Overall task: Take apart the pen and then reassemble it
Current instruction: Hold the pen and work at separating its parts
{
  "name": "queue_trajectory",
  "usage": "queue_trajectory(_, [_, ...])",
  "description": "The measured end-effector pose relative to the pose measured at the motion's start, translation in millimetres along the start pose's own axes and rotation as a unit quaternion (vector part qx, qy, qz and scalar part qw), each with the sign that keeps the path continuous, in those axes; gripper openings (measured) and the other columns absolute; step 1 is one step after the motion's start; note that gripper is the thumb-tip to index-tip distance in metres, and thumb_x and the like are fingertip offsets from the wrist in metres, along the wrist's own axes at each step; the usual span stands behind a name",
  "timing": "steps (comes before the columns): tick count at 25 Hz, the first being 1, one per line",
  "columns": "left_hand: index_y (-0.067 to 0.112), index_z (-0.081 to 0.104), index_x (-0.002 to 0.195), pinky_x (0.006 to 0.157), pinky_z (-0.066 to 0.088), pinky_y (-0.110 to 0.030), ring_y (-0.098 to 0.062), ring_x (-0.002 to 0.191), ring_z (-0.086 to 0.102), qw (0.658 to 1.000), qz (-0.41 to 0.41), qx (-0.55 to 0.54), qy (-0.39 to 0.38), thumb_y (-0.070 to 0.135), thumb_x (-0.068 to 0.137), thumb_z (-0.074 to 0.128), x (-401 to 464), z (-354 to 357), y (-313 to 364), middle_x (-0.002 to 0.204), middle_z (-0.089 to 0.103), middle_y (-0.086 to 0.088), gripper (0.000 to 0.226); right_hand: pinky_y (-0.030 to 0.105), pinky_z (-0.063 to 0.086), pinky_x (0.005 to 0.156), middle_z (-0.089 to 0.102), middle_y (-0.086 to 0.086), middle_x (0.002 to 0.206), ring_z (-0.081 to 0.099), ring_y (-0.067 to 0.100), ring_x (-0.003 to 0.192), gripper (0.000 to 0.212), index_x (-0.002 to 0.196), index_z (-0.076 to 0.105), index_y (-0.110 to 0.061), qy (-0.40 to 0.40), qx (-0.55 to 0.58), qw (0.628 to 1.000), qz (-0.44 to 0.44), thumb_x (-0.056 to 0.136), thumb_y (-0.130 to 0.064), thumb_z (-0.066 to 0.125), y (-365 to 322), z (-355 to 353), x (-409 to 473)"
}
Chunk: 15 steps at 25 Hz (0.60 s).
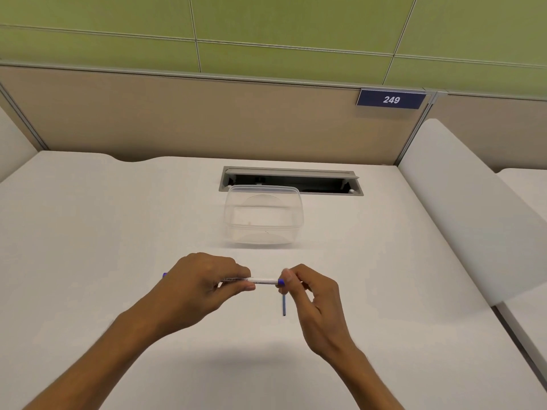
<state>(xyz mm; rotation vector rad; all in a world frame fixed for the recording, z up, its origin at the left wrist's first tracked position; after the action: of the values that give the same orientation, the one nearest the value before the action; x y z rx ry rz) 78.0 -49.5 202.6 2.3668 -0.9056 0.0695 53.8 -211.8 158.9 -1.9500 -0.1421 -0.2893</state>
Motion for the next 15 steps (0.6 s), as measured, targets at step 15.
queue_trajectory(15, [0.030,0.071,0.080,0.047,0.028,-0.020,-0.011,0.048,0.039,0.995,-0.044,-0.092,-0.009,0.049,0.085,0.061,2.0,-5.9,-13.6,0.053,0.052,0.007,0.022,0.017,0.047,0.073,0.070,-0.013,0.079,0.066,0.010,0.083,0.020,0.081,0.067,-0.029,-0.065,0.051,0.996,0.038,0.095,-0.039,0.056,1.5,10.2,1.3])
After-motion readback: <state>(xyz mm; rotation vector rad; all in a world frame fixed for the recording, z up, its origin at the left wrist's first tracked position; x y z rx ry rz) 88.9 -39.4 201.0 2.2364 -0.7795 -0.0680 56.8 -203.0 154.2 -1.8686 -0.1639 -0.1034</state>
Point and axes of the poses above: each hand's wrist, its own x-axis towards the middle knuckle, its own z-axis out of the palm, y = z × x, the point moved 9 cm from there along x, towards the middle knuckle
